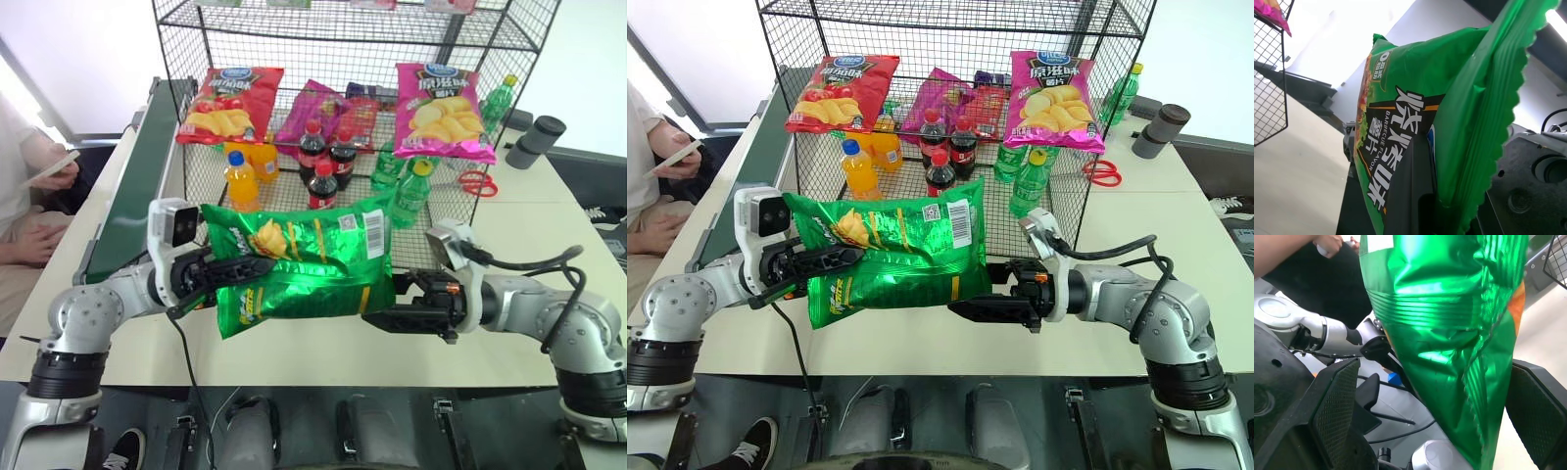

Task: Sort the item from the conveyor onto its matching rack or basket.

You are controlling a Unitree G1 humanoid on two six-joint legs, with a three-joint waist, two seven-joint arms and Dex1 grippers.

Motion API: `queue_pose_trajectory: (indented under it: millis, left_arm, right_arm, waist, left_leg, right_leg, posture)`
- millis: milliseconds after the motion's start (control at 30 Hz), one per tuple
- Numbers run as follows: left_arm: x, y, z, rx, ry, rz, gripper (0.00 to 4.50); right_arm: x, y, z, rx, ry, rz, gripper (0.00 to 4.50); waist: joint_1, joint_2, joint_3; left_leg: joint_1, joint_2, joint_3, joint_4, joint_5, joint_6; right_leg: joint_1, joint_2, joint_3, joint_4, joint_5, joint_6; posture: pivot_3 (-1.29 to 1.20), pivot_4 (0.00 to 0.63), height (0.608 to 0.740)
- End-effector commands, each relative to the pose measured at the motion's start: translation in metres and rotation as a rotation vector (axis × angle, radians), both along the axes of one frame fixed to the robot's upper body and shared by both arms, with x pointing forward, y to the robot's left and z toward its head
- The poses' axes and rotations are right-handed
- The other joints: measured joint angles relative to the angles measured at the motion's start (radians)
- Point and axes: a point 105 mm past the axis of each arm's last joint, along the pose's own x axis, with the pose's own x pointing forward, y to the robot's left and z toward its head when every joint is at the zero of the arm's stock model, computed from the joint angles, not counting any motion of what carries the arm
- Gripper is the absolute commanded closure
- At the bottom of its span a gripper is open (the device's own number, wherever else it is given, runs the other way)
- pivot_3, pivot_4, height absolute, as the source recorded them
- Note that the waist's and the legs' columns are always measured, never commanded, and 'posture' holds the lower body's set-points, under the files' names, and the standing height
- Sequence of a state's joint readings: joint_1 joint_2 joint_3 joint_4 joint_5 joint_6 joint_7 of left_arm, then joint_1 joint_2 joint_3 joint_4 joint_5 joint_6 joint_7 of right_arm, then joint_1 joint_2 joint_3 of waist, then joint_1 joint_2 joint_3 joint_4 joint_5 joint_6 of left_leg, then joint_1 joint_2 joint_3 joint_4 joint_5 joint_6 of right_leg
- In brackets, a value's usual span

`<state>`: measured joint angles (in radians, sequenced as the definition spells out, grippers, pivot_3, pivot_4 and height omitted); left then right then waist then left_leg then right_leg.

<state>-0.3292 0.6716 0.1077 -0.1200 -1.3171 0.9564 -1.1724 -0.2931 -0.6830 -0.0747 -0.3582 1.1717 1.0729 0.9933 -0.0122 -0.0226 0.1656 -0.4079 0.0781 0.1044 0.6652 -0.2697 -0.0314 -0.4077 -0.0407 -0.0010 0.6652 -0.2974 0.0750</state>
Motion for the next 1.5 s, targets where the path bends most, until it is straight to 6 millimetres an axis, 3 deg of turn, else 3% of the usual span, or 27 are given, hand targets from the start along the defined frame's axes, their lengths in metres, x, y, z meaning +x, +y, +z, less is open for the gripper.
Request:
queue_pose_trajectory:
  millis: [33,67,167,400,467,567,800,867,933,1133,1300,1367,1500]
  left_arm:
    - [-0.001,0.004,0.007,-0.003,-0.063,0.023,4.45]
    - [-0.001,0.004,0.006,0.007,-0.071,0.027,4.45]
    - [-0.002,0.004,0.005,0.002,-0.07,0.026,4.5]
    - [0.003,0.003,0.002,0.01,-0.08,0.061,4.5]
    - [0.004,0.004,-0.004,0.056,-0.023,0.051,4.5]
    - [0.011,0.008,-0.009,0.102,-0.061,0.12,3.63]
    - [0.02,0.026,-0.021,0.172,-0.11,0.276,0.02]
    - [0.024,0.036,-0.026,0.203,-0.135,0.362,0.0]
    - [0.026,0.044,-0.029,0.226,-0.18,0.442,0.0]
    - [0.033,0.075,-0.036,0.305,-0.308,0.759,0.0]
    - [0.045,0.068,-0.025,0.301,-0.429,0.897,0.0]
    - [0.049,0.062,-0.025,0.305,-0.457,0.91,0.0]
    - [0.054,0.054,-0.024,0.297,-0.489,0.914,0.0]
  right_arm:
    - [-0.003,0.004,0.006,-0.009,-0.019,0.035,0.0]
    - [-0.002,0.004,0.006,-0.01,-0.019,0.033,0.0]
    - [0.0,0.003,0.005,-0.019,-0.013,0.03,0.91]
    - [0.002,0.003,0.005,-0.019,-0.017,0.021,4.33]
    - [0.002,0.002,0.005,-0.022,-0.018,0.017,4.36]
    - [0.007,0.0,0.005,-0.04,-0.063,-0.013,4.36]
    - [0.025,-0.012,0.003,-0.177,-0.286,-0.13,4.36]
    - [0.035,-0.024,-0.007,-0.385,-0.541,-0.166,4.36]
    - [0.037,-0.026,-0.001,-0.421,-0.643,-0.176,4.36]
    - [0.048,-0.014,0.067,-0.391,-1.203,-0.343,4.36]
    - [0.077,-0.016,0.102,-0.437,-1.548,-0.599,4.36]
    - [0.096,-0.022,0.103,-0.556,-1.645,-0.691,4.36]
    - [0.11,-0.021,0.108,-0.655,-1.849,-0.728,4.36]
  waist:
    - [-0.001,0.0,0.0]
    - [-0.001,0.0,0.0]
    - [0.0,0.0,0.0]
    - [0.0,0.0,0.0]
    - [0.0,0.0,0.0]
    - [-0.001,0.0,0.0]
    - [-0.001,0.0,0.0]
    - [-0.001,0.0,0.0]
    - [-0.001,0.0,0.0]
    - [-0.004,0.0,0.0]
    - [0.005,-0.001,0.0]
    - [0.003,-0.001,0.0]
    - [-0.002,-0.001,0.0]
  left_leg:
    - [0.0,0.0,0.0,0.0,0.0,0.0]
    - [0.0,0.0,0.0,0.0,0.0,0.0]
    - [0.0,0.0,0.0,0.0,0.0,0.0]
    - [0.0,0.0,0.0,0.0,0.0,0.0]
    - [0.0,0.0,0.0,0.0,0.0,0.0]
    - [0.0,0.0,0.0,0.0,0.0,0.0]
    - [0.0,0.0,0.0,0.0,0.0,0.0]
    - [-0.001,0.0,0.0,0.0,0.0,0.0]
    - [-0.001,0.0,0.0,0.0,0.0,0.0]
    - [-0.001,0.001,0.001,-0.001,0.0,0.0]
    - [-0.001,-0.001,0.001,0.0,0.0,0.0]
    - [-0.001,-0.002,0.002,0.0,0.0,0.0]
    - [-0.001,-0.002,0.003,0.0,0.0,0.0]
  right_leg:
    - [0.0,0.0,0.0,0.0,0.0,0.0]
    - [0.0,0.0,0.0,0.0,0.0,0.0]
    - [0.0,0.0,0.0,0.0,0.0,0.0]
    - [0.0,0.0,0.0,0.0,0.0,0.0]
    - [0.0,0.0,0.0,0.0,0.0,0.0]
    - [0.0,0.0,0.0,0.0,0.0,0.0]
    - [-0.001,0.0,0.0,0.0,0.0,0.0]
    - [-0.001,0.0,0.0,0.0,0.0,0.0]
    - [-0.001,-0.001,0.0,-0.001,0.0,0.0]
    - [-0.002,0.0,0.0,0.0,0.0,0.0]
    - [-0.001,-0.002,0.0,-0.001,0.0,0.0]
    - [-0.001,-0.003,0.0,-0.001,0.0,0.0]
    - [-0.001,-0.003,0.0,-0.001,0.0,0.0]
  posture:
    - [0.0,0.15,0.74]
    - [0.0,0.15,0.74]
    - [0.0,0.15,0.74]
    - [0.0,0.15,0.74]
    - [0.0,0.15,0.74]
    - [0.0,0.15,0.74]
    - [0.0,0.15,0.74]
    - [0.0,0.15,0.74]
    - [0.0,0.15,0.74]
    - [0.0,0.15,0.74]
    - [0.0,0.15,0.74]
    - [0.0,0.15,0.74]
    - [0.0,0.15,0.74]
